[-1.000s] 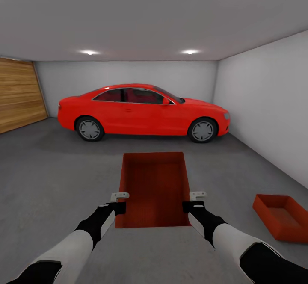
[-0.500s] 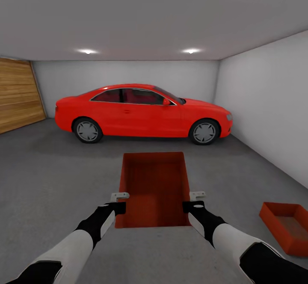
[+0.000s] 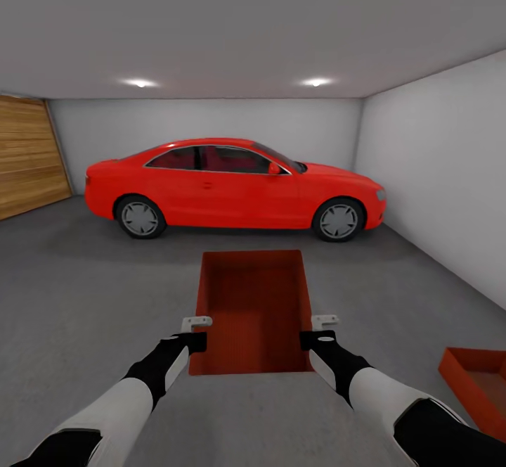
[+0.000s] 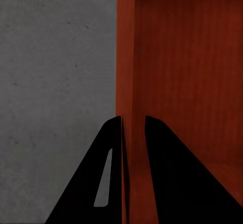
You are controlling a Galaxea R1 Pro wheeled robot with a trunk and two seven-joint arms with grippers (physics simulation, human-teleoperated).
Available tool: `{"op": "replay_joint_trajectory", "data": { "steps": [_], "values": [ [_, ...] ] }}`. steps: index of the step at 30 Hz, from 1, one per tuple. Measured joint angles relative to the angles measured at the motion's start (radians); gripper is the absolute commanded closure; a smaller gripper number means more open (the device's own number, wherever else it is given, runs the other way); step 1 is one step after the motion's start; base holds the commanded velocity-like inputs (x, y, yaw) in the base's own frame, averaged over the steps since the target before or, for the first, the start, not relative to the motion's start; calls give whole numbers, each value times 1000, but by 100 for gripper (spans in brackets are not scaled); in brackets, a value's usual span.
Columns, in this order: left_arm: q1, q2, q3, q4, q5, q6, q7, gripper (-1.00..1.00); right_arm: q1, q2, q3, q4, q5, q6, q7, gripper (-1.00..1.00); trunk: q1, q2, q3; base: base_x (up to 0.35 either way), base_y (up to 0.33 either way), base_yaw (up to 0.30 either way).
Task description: Move the two storage containers from the living room to the garage. In the garage, place one container on the floor and stack the other container on top of it (either order is fine).
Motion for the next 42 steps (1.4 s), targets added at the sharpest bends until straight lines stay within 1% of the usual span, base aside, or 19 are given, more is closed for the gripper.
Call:
{"op": "replay_joint_trajectory", "data": {
  "steps": [21,42],
  "values": [
    [0,0,0,0,1,0,0,100,0,0,0,0,0,0,-1,100,0,0,0,321,0,-8],
    [0,0,-1,1,1,0,0,100,0,0,0,0,0,0,-1,100,0,0,0,321,0,-272]
  ]
}}
